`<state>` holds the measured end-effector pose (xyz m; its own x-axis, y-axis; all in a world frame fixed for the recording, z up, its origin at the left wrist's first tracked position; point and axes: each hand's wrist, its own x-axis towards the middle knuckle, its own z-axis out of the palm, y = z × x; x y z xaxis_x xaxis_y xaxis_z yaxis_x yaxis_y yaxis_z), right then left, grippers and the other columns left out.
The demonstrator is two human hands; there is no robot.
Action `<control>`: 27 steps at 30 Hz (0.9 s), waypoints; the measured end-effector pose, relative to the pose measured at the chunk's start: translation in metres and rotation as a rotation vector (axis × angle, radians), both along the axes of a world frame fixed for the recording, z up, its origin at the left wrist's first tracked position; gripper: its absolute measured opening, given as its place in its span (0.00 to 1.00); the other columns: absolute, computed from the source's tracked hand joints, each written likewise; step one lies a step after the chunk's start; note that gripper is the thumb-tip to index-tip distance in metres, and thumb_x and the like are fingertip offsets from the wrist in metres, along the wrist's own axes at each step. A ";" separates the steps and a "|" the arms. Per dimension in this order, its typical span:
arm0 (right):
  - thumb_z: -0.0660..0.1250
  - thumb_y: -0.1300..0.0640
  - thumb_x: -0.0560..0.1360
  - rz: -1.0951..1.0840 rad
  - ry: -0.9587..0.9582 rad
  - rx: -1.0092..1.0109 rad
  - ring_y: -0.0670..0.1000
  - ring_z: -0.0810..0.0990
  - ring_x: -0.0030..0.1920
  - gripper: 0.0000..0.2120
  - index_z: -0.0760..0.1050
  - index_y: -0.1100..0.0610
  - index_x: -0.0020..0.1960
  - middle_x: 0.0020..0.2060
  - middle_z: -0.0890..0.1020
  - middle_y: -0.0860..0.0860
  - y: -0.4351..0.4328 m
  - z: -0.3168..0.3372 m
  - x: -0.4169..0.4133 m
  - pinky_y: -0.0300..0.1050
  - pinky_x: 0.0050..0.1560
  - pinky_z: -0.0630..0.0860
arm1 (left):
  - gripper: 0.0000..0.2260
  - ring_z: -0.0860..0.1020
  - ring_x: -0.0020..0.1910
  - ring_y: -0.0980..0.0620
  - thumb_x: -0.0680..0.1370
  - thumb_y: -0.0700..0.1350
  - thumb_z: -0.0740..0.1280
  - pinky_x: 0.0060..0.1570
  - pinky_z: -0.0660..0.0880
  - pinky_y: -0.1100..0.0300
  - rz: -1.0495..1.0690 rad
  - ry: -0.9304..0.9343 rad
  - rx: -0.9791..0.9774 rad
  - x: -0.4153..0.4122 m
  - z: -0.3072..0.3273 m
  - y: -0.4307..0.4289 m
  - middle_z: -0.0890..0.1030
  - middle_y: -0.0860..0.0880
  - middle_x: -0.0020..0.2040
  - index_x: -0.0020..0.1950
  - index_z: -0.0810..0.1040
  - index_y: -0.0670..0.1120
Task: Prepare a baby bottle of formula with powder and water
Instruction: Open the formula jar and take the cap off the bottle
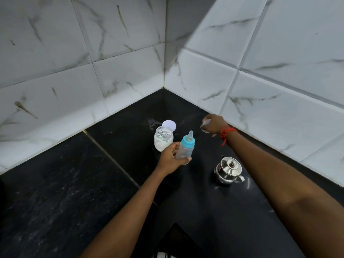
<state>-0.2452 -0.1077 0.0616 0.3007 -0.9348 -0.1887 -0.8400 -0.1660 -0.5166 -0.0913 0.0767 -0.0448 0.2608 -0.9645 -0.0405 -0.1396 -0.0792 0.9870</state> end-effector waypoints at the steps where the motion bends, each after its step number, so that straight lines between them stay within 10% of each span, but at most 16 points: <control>1: 0.70 0.57 0.71 0.002 0.055 0.012 0.58 0.84 0.44 0.16 0.79 0.56 0.58 0.52 0.82 0.56 0.000 -0.016 0.003 0.55 0.44 0.85 | 0.24 0.83 0.57 0.55 0.66 0.45 0.82 0.59 0.80 0.58 0.008 0.004 -0.008 0.000 -0.001 0.000 0.85 0.54 0.57 0.58 0.79 0.56; 17: 0.72 0.51 0.74 0.027 0.142 0.086 0.57 0.79 0.56 0.20 0.74 0.57 0.63 0.59 0.78 0.58 0.008 -0.101 0.023 0.50 0.55 0.78 | 0.27 0.82 0.56 0.59 0.67 0.43 0.84 0.54 0.79 0.66 0.102 -0.069 0.020 0.004 0.002 -0.004 0.83 0.56 0.57 0.63 0.78 0.49; 24: 0.57 0.31 0.77 -0.201 -0.589 0.010 0.55 0.85 0.40 0.28 0.79 0.55 0.50 0.41 0.84 0.53 0.055 -0.016 0.001 0.54 0.44 0.84 | 0.25 0.80 0.54 0.61 0.67 0.44 0.84 0.50 0.75 0.71 0.180 -0.140 0.030 -0.004 0.014 -0.003 0.82 0.59 0.54 0.59 0.77 0.53; 27: 0.56 0.23 0.70 0.054 -0.369 0.067 0.52 0.85 0.41 0.30 0.78 0.48 0.48 0.41 0.84 0.50 0.085 0.005 -0.002 0.55 0.42 0.84 | 0.24 0.79 0.51 0.61 0.66 0.45 0.84 0.46 0.74 0.73 0.248 -0.162 0.006 -0.012 0.020 -0.004 0.81 0.60 0.51 0.56 0.77 0.52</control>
